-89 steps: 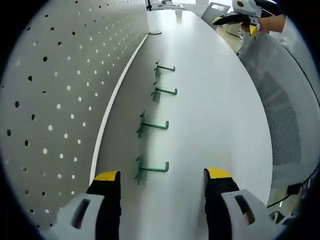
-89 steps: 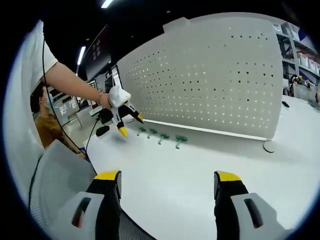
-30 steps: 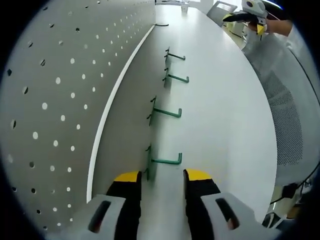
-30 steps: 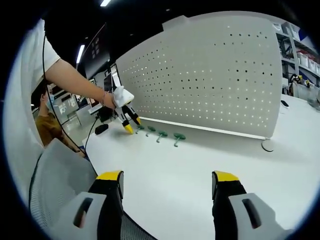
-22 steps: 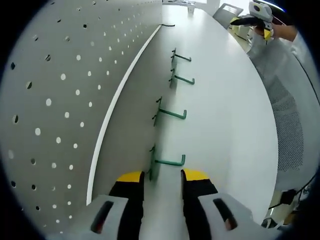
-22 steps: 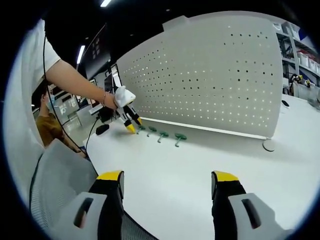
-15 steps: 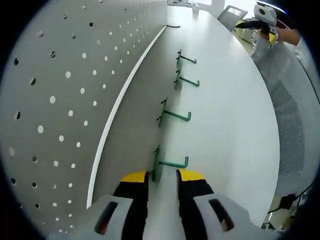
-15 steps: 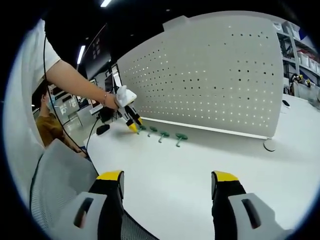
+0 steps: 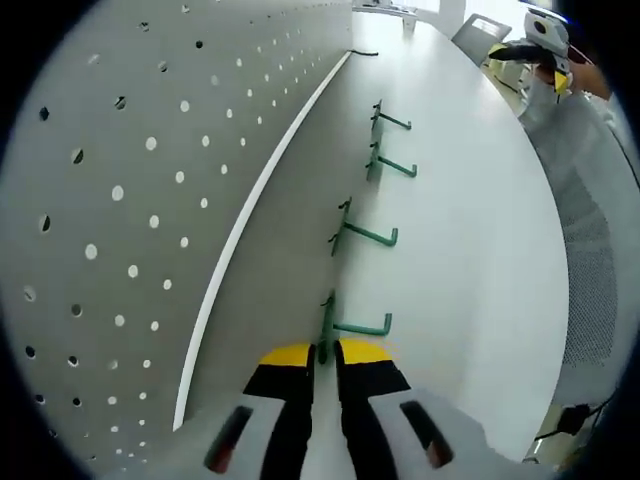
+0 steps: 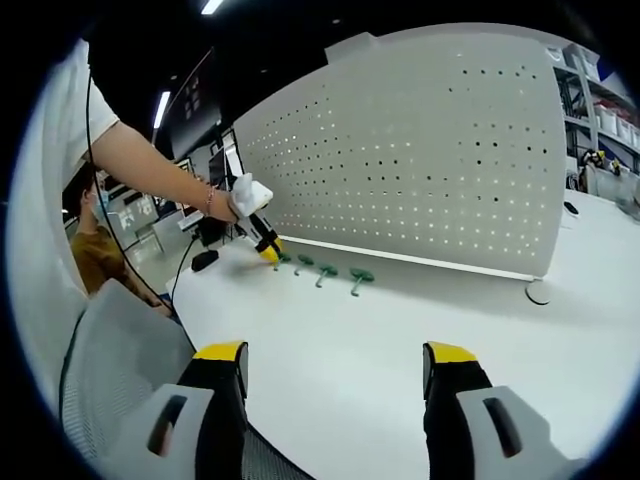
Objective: Insert the hook assembly into the mounting plate slot until the hook locks in place.
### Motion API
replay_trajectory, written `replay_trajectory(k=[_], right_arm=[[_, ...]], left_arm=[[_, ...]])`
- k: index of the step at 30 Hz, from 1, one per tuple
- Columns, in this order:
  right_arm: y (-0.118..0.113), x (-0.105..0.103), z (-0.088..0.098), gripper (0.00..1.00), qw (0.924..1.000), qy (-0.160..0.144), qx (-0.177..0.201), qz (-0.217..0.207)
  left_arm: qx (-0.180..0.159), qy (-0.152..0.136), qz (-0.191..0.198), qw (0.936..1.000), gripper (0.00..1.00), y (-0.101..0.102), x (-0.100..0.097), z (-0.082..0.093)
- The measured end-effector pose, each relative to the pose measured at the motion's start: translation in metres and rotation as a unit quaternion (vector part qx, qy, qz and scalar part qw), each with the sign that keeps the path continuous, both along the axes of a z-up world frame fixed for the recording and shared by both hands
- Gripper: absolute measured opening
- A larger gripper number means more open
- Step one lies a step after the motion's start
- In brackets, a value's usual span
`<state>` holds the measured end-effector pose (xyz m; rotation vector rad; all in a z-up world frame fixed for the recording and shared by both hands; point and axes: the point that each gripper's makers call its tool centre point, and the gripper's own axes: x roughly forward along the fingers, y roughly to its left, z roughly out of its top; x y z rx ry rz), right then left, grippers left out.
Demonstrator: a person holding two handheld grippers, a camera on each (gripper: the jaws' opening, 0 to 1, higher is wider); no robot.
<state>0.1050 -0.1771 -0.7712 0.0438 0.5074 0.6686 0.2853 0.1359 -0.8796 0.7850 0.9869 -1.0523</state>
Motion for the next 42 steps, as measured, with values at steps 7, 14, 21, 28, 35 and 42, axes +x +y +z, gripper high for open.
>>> replay_trajectory(k=[7,14,21,28,35,42], right_arm=[[-0.0039,0.001,0.0,0.68,1.0,0.001,0.005,-0.007],[-0.003,0.0003,-0.0004,0.68,1.0,0.001,0.003,-0.006],[-0.0034,0.0012,0.0007,0.68,1.0,0.0,0.006,-0.008],[-0.004,0.0009,0.001,0.68,0.9999,0.0,0.01,-0.011],[-0.0045,0.0009,0.0027,0.68,0.9998,-0.002,0.013,-0.013],[-0.0063,0.0019,0.0036,0.68,0.9996,-0.003,0.021,-0.018]], left_arm=[[0.007,-0.013,-0.006,0.9999,0.05,0.0017,0.0031,-0.0009],[0.012,-0.02,-0.013,0.9996,0.04,0.0013,0.0026,-0.0009],[0.013,-0.019,-0.014,0.9996,0.04,0.0016,0.0035,-0.0011],[0.012,-0.021,-0.015,0.9996,0.04,0.0016,0.0027,-0.0001],[-0.005,-0.029,-0.007,0.9995,0.03,0.0023,0.0017,0.0002],[-0.022,-0.045,-0.001,0.9988,0.03,-0.0011,0.0009,0.0036]])
